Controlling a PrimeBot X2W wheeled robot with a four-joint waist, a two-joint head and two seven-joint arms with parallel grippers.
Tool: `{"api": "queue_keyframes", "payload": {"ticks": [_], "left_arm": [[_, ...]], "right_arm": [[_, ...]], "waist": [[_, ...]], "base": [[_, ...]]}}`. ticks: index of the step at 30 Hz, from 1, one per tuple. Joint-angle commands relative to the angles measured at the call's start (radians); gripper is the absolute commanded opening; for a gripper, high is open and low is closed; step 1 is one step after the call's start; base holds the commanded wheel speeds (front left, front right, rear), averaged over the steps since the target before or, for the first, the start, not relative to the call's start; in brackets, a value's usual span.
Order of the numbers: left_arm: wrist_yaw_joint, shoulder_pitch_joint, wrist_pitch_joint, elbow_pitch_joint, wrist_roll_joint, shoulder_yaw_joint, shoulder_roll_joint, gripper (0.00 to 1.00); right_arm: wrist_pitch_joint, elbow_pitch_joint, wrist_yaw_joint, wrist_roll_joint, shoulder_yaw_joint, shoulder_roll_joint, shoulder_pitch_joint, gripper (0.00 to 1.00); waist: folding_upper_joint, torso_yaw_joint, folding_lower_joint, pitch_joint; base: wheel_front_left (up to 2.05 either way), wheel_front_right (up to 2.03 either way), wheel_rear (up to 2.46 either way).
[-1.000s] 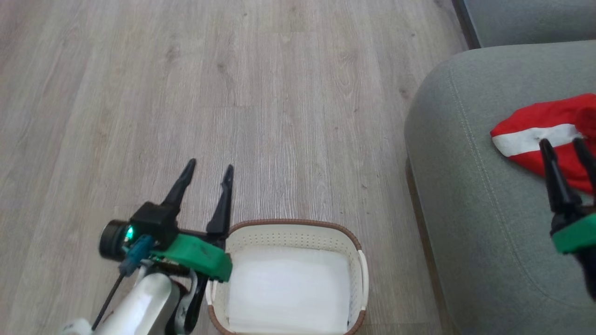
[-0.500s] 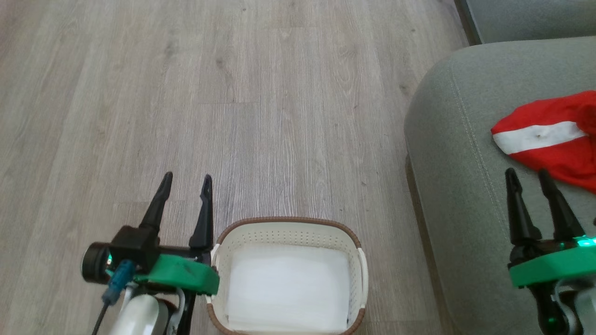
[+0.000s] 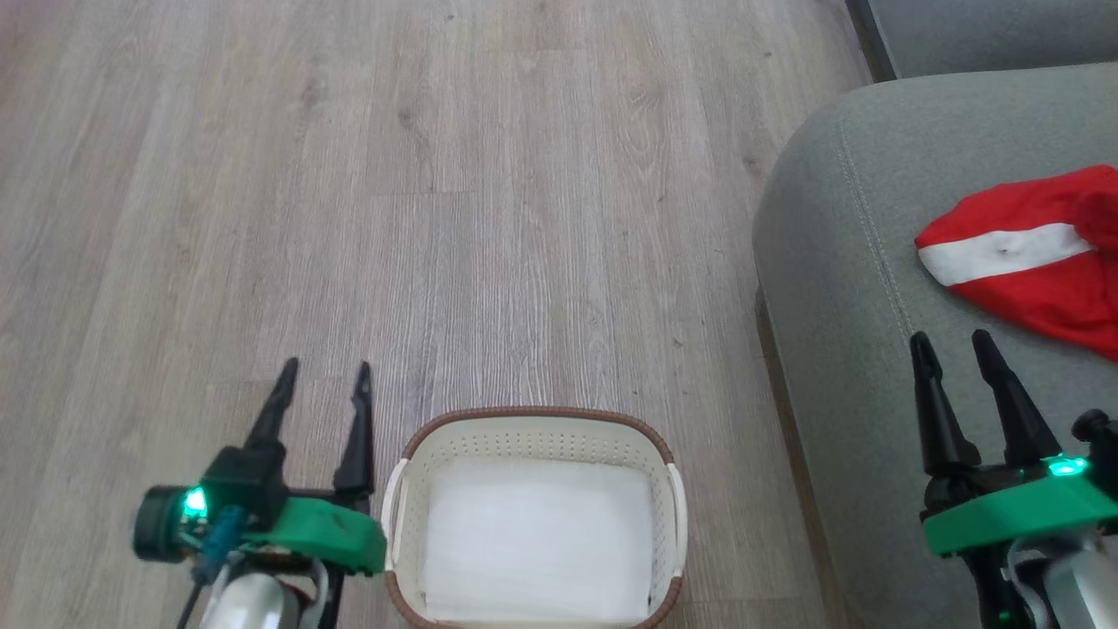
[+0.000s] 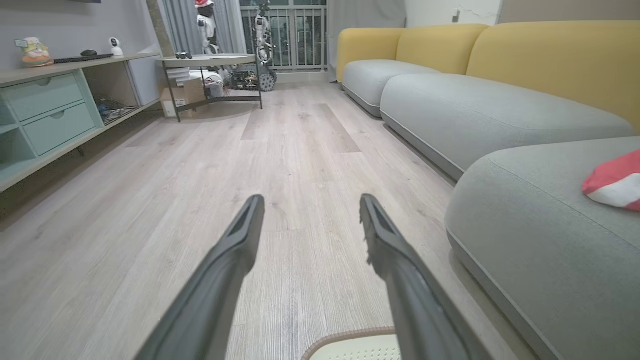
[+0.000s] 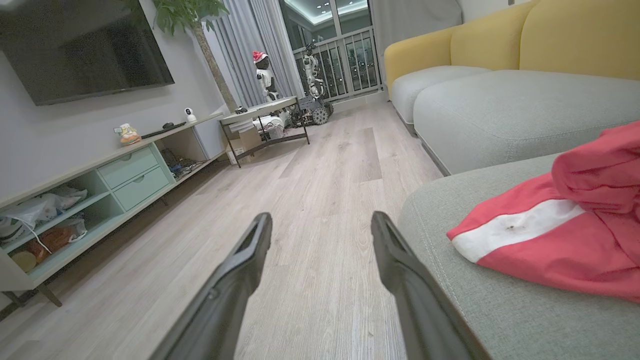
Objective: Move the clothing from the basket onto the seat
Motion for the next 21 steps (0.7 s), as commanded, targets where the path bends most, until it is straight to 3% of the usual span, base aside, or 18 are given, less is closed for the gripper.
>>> {"api": "queue_keyframes", "payload": {"ticks": [1,21], "left_arm": [[-0.006,-0.025,-0.01,-0.029,0.016,0.061,-0.001,1.0],[-0.077,-0.007,-0.01,-0.031,0.076,0.188,-0.059,1.0]], "right_arm": [[-0.009,-0.027,0.0,-0.015,0.019,-0.009,-0.018,1.0],[-0.009,-0.018,0.0,-0.021,0.017,-0.008,-0.017,1.0]], "waist": [[0.0,0.0,0.0001,0.0],[0.0,-0.006,0.0001,-0.006]], "base": [[0.0,0.0,0.0],[0.0,0.0,0.0]]}}
